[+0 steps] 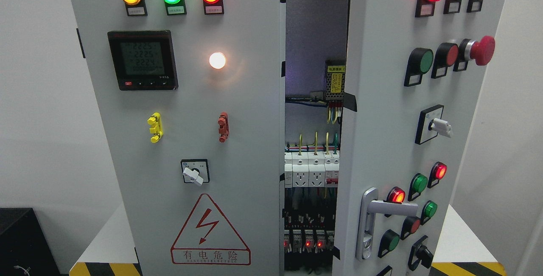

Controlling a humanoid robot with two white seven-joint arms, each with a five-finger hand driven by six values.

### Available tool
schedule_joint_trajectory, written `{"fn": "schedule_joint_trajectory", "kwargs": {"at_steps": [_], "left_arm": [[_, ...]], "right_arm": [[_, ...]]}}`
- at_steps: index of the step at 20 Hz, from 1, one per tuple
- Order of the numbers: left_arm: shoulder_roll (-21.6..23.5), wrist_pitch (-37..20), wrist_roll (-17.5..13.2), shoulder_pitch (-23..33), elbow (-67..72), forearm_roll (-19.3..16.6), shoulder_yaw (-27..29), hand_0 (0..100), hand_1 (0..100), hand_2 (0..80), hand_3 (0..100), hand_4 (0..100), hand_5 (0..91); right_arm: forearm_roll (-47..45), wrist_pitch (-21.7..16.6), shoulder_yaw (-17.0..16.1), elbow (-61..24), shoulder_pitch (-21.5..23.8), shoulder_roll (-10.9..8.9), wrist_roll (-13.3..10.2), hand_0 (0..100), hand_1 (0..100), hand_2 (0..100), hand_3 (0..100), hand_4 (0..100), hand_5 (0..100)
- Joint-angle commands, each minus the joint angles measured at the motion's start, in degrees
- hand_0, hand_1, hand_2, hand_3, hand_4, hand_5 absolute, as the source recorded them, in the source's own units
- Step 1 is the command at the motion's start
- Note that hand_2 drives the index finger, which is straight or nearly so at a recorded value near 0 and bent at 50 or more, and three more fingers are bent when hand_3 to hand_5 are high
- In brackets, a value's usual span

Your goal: Open door with both hands

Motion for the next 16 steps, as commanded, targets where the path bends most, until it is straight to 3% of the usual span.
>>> {"fn": "schedule_joint_trajectory", "kwargs": {"at_steps": [1, 16], "left_arm": [[0.0, -0.01, 0.02, -1.67, -0.61, 0.0, 0.0, 12, 56, 0.0, 0, 0, 0.0], [0.43, 0.16, -0.07, -1.58, -0.53, -0.08, 0.09, 12, 56, 0.0, 0, 0, 0.0]], "right_arm": [[1.49, 0.02, 1.05, -0.01, -0.53, 0.0, -0.02, 10, 13, 0, 0, 0, 0], [1.49, 0.02, 1.14, -0.01, -0.53, 0.0, -0.02, 10, 13, 0, 0, 0, 0]]}}
